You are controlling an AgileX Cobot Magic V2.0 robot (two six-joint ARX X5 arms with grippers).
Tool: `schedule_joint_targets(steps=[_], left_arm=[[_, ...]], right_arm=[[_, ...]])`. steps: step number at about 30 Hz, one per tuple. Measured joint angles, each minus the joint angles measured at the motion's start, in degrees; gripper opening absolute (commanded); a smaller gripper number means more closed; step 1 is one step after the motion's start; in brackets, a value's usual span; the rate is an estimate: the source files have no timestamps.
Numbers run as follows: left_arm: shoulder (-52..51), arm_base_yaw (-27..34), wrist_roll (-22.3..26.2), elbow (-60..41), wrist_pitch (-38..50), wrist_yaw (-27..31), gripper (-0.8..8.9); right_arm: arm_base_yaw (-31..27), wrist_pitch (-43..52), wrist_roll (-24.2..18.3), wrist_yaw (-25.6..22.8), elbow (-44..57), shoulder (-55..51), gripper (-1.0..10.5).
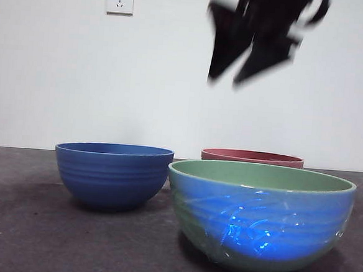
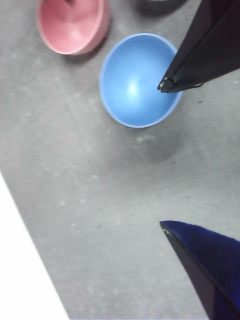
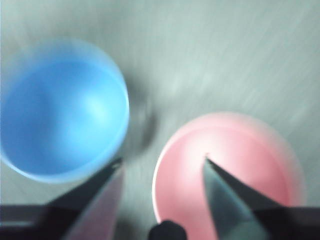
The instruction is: Pick up the green bowl on the top,put the green bowl on the left,pick up the red bowl in the middle,put the red bowl on the right
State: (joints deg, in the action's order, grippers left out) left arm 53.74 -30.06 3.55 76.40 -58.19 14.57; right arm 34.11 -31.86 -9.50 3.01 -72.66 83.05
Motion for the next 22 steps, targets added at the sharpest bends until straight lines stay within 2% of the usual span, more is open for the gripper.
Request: schedule_joint_targets(steps=[1,2,6,10,13,15,18,22], left_arm=[[0.0,0.0,0.5,0.0,0.6,0.0,1.08],[0.0,0.0,1.1,0.0,1.1,-0.2,-0.32],[-1.8,0.7,3.3,-3.9,8.9,-3.4,-0.08],[-9.0,4.9,3.4,-16.6,19.8,-6.5,-0.08],[-14.4,7.5,3.2,-24.1,25.1,-8.1,-0.08],[-17.6,8.9,2.6,-29.1,28.0,-9.9,-0.08],[-20.4,9.5,2.3,-34.0,30.0,-12.4,-0.04],[-20.1,9.5,1.6,-34.6,29.1,-12.9,-0.03]], right_arm=[[-0.5,0.1,0.1,0.0,0.0,-4.3,0.4],[-1.0,0.2,0.1,0.0,0.0,-7.6,-0.2],[-6.3,2.9,2.5,-0.1,2.4,-21.6,-0.2],[-9.7,10.2,5.8,-3.6,17.0,-38.1,-0.2],[-10.0,11.1,6.6,-7.1,26.3,-46.7,-0.2],[-10.1,12.2,7.3,-7.8,31.7,-52.2,-0.2],[-10.1,12.0,8.4,-7.8,34.9,-57.2,-0.2],[-10.1,13.1,9.1,-7.8,34.8,-58.1,-0.2]])
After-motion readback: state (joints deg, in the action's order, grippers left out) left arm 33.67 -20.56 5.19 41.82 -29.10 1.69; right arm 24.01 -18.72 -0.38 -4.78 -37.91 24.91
